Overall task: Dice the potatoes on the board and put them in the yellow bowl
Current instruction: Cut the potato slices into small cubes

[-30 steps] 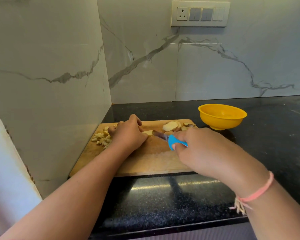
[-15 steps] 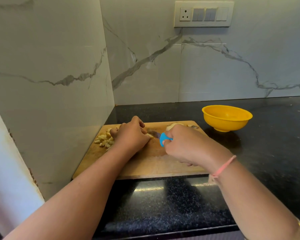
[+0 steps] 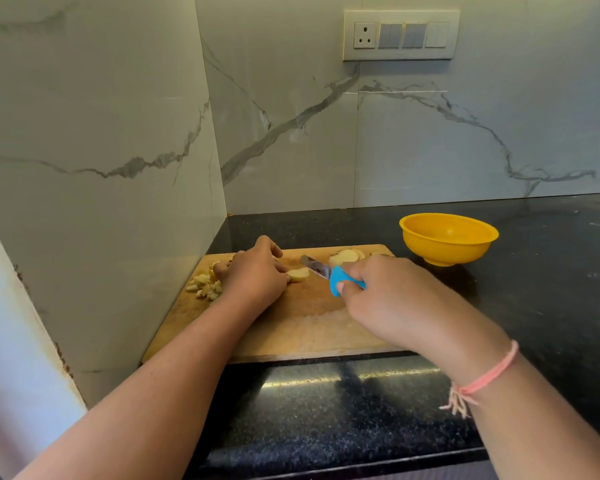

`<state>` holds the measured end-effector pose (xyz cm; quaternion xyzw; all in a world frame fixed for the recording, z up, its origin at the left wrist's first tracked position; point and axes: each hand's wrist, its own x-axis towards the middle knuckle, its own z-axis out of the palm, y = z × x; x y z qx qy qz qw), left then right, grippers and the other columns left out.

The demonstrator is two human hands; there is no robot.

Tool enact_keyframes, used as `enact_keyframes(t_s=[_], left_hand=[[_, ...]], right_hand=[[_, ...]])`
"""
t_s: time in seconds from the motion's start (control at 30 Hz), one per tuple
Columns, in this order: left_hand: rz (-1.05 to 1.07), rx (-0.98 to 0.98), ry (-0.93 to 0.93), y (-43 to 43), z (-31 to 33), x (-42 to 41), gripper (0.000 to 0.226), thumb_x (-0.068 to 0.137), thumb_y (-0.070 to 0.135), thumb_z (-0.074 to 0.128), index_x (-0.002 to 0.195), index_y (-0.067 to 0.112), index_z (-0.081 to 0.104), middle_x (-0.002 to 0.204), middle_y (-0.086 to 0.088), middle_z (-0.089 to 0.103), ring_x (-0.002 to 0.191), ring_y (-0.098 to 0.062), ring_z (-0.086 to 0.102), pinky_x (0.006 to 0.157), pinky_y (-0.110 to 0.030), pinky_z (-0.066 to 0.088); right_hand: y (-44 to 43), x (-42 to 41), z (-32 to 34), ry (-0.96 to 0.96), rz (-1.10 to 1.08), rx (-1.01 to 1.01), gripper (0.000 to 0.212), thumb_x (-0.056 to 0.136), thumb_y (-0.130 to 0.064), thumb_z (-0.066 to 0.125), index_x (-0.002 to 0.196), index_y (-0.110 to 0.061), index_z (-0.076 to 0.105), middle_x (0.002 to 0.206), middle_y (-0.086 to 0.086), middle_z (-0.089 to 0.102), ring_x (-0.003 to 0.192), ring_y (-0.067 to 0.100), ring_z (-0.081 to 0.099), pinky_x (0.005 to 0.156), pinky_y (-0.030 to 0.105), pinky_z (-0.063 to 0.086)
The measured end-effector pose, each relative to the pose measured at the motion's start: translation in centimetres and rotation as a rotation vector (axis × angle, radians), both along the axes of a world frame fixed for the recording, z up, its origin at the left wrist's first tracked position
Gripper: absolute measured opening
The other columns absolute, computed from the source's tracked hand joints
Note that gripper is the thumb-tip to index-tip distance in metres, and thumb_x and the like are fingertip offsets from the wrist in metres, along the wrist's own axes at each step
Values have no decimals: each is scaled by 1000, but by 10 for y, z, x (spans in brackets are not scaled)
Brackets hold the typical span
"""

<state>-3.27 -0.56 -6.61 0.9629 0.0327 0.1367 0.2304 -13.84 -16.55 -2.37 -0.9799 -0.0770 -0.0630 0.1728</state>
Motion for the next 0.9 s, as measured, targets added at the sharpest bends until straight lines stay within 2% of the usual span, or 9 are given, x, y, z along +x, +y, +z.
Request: enact_keyframes(t_s=[0.07, 0.17, 0.33, 0.43, 0.5, 0.57, 0.73, 0.83, 0.9], left_hand=[[15, 6, -12, 0, 0, 0, 28, 89, 32, 64, 104, 33, 39, 99, 10, 65, 111, -18, 51, 93, -41, 32], [25, -3, -25, 1, -2, 3, 32, 87, 34, 66, 106, 33, 40, 97, 9, 65, 109, -17, 54, 98, -45, 36], [25, -18, -26, 4, -4, 9, 35, 86, 33, 69, 104, 34, 39, 96, 9, 65, 106, -17, 56, 97, -46, 38], [31, -6, -30, 3, -5, 10, 36, 86, 33, 69, 109, 33, 42, 100, 7, 65, 107, -17, 56, 97, -43, 37], [51, 47, -45, 2, -5, 9, 35, 88, 34, 66, 113, 33, 42, 105, 6, 64, 109, -17, 53, 91, -37, 32], [62, 94, -55, 0, -5, 7, 34, 89, 34, 63, 115, 34, 42, 109, 6, 64, 111, -18, 51, 84, -37, 26], [68, 108, -60, 1, -3, 5, 33, 90, 34, 62, 116, 35, 42, 109, 8, 64, 112, -18, 49, 81, -37, 24], [49, 95, -47, 1, -3, 3, 31, 90, 34, 62, 114, 35, 43, 109, 8, 64, 113, -18, 49, 82, -37, 25], [29, 80, -34, 2, -3, 2, 30, 90, 34, 62, 113, 35, 43, 109, 8, 64, 112, -18, 50, 84, -38, 26]], right_hand=[[5, 8, -7, 2, 2, 30, 39, 100, -34, 36, 136, -23, 46, 111, 2, 59, 70, 8, 52, 59, 20, 43], [10, 16, -14, 26, 17, 53, 39, 100, -34, 36, 136, -22, 46, 102, 2, 57, 65, 8, 48, 54, 21, 41], [20, 25, -15, 81, 6, 74, 39, 97, -28, 40, 135, -19, 45, 84, 0, 52, 64, 10, 48, 53, 21, 41], [23, 26, -14, 74, 11, 34, 38, 96, -25, 42, 133, -19, 45, 75, -2, 46, 60, 11, 46, 52, 22, 41], [24, 23, -13, 73, 29, -6, 37, 96, -24, 42, 132, -19, 44, 76, -3, 45, 60, 11, 47, 54, 23, 42], [22, 18, -9, 92, 44, -32, 37, 97, -24, 43, 133, -19, 43, 78, -4, 44, 61, 10, 47, 54, 22, 42], [10, -1, 1, 138, 62, -117, 41, 98, -28, 45, 137, -20, 40, 86, -3, 48, 59, 7, 45, 48, 17, 36], [1, -11, 7, 150, 76, -162, 41, 99, -32, 43, 138, -22, 42, 105, -1, 58, 59, 6, 49, 48, 15, 37], [-4, -13, 11, 164, 70, -137, 38, 99, -36, 41, 135, -24, 45, 95, -1, 61, 49, 5, 47, 41, 14, 35]])
